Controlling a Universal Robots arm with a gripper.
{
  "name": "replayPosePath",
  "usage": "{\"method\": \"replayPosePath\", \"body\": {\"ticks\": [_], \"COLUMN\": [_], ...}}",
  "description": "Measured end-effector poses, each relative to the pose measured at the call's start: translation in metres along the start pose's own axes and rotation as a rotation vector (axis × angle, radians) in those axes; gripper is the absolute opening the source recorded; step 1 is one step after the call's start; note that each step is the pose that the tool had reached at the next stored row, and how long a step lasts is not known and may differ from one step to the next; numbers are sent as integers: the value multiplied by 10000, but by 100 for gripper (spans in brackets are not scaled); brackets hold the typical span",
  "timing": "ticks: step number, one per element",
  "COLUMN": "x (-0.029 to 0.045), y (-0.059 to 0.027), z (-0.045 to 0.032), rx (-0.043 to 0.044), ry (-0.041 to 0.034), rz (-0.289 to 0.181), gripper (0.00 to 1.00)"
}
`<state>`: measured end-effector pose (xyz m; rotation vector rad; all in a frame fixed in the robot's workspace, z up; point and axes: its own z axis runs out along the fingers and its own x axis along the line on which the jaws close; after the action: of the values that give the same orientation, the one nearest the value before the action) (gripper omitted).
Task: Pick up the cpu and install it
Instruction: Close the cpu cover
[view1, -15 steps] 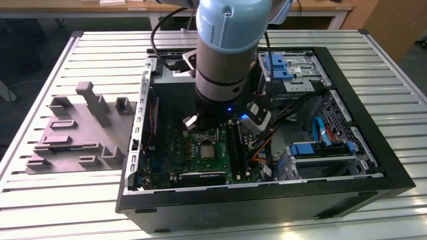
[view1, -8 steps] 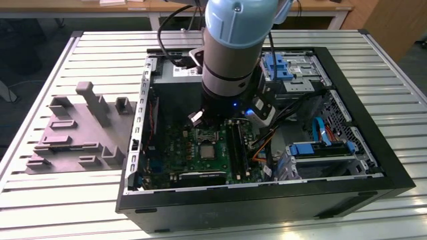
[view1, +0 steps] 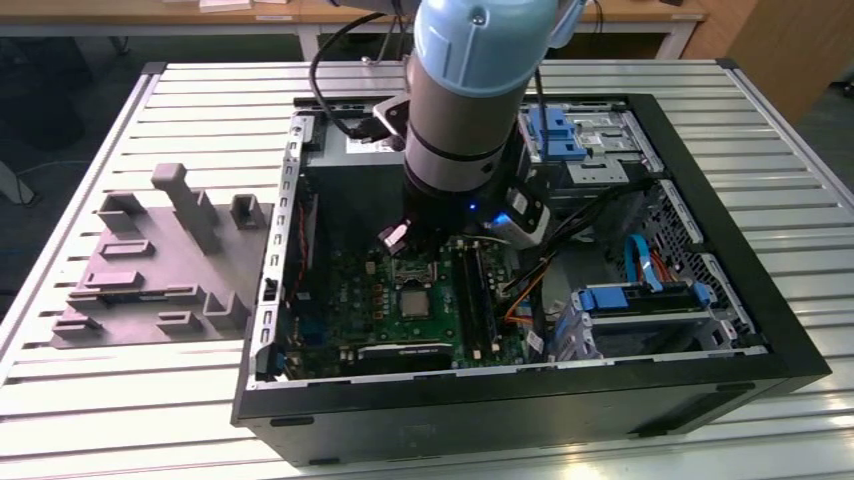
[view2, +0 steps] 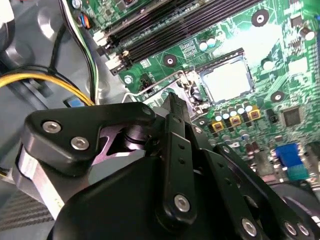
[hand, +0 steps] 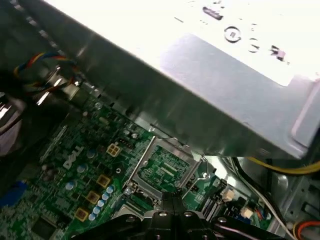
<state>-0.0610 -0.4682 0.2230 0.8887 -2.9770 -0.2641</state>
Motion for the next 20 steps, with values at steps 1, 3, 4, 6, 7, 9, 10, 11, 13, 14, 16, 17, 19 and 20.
{"method": "replayPosePath", "body": {"ticks": [1,3,4,6,7,9,10,11,13,14,16,17,19,20], "x": [0,0,-1,-7,-12,-20,-27,-38,-78,-101,-148,-169,-203,-219], "y": [0,-1,-3,-7,-9,-15,-20,-27,-46,-54,-49,-40,-19,-9], "z": [2,6,7,7,7,8,8,8,12,15,23,27,34,37], "rx": [-3,-1,4,-14,-42,-96,-130,-166,-204,-208,-207,-207,-208,-209], "ry": [28,66,75,80,73,55,37,15,-13,-12,-11,-12,-13,-12], "rz": [-178,-479,-587,-746,-814,-933,-970,-992,-1008,-1013,-1014,-1015,-1018,-1020], "gripper": [11,11,11,11,11,11,11,11,11,11,11,11,11,11]}}
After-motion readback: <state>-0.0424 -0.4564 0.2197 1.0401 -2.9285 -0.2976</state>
